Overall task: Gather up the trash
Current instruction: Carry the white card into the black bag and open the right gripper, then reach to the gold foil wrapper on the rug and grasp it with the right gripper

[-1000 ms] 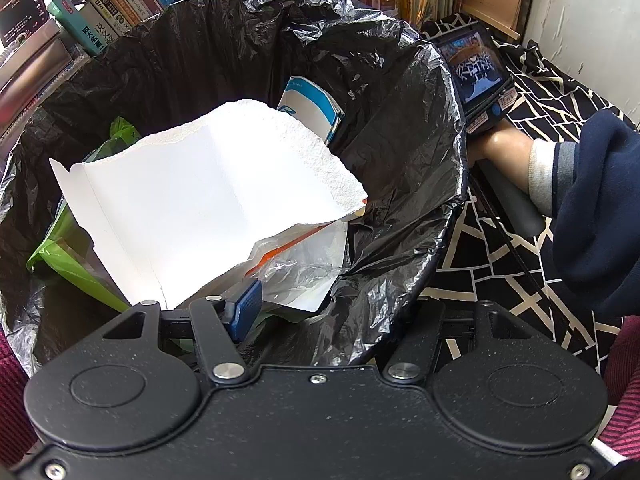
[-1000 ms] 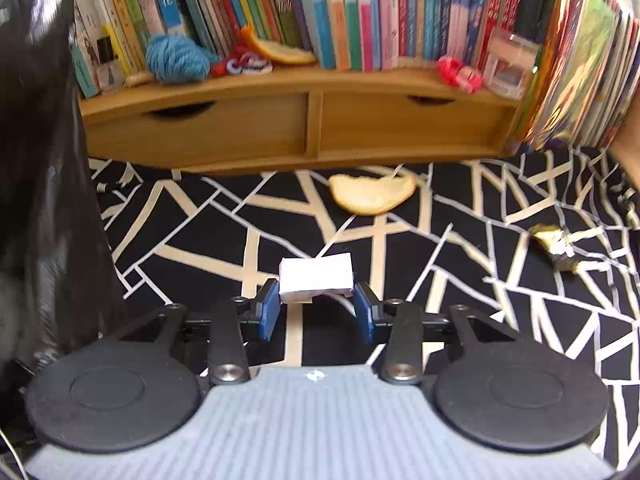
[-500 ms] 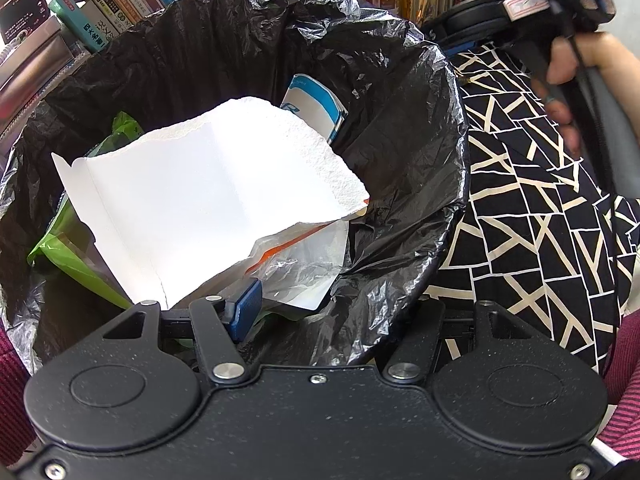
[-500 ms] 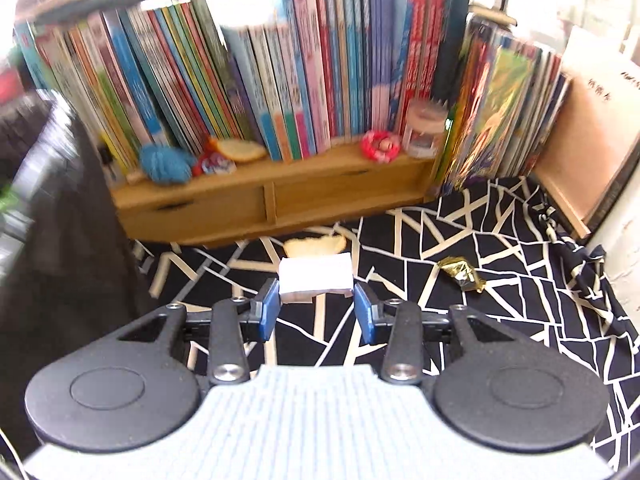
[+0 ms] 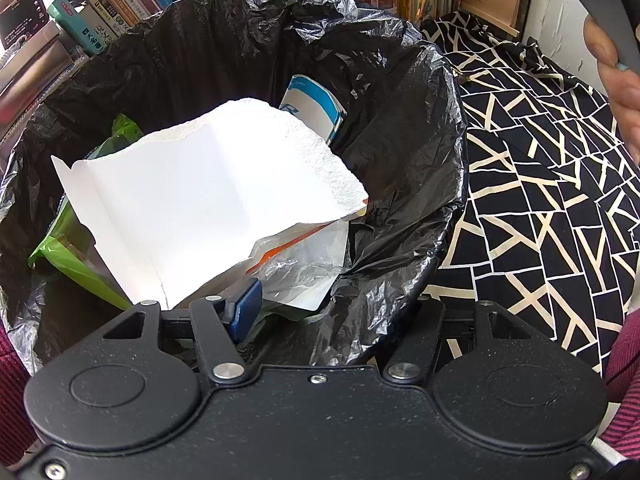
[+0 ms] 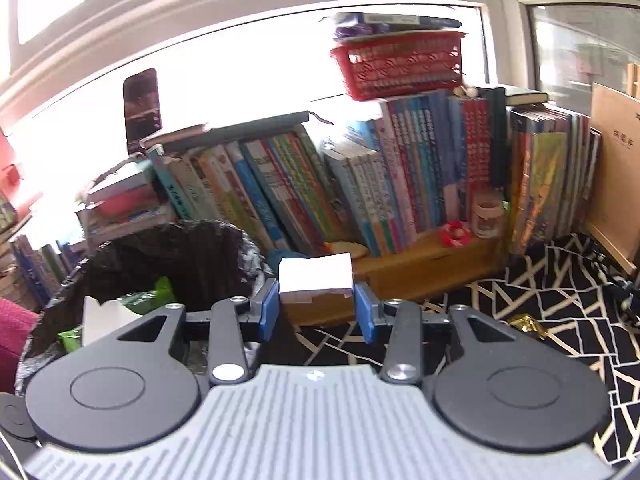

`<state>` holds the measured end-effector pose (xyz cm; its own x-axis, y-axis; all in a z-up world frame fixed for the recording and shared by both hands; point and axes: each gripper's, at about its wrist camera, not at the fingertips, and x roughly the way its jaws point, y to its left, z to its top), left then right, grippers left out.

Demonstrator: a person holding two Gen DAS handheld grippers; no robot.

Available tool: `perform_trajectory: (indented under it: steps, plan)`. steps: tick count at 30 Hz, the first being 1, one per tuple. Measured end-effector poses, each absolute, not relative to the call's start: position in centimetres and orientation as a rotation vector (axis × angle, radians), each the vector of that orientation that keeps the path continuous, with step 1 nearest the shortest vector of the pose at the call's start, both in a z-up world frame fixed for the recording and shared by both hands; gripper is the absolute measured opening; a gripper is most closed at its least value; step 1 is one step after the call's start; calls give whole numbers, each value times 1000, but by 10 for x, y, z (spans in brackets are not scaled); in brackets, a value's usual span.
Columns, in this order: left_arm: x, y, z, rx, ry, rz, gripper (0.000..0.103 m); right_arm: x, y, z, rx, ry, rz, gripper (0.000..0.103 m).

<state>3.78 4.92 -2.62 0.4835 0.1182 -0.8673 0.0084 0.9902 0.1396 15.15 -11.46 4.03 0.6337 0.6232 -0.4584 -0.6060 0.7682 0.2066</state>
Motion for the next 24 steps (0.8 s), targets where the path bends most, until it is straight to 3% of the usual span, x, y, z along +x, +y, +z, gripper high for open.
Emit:
perform_trajectory:
  steps: [11,15,24]
  plan:
    - [38,50,-26,128,1064,65,59,130,-94,38,15,496,895,54]
    - [38,50,-26,128,1064,65,59,133,-96,35,24,501,881,65]
    - [38,50,-26,127,1064,65,59,138,-100,33,42,506,840,75]
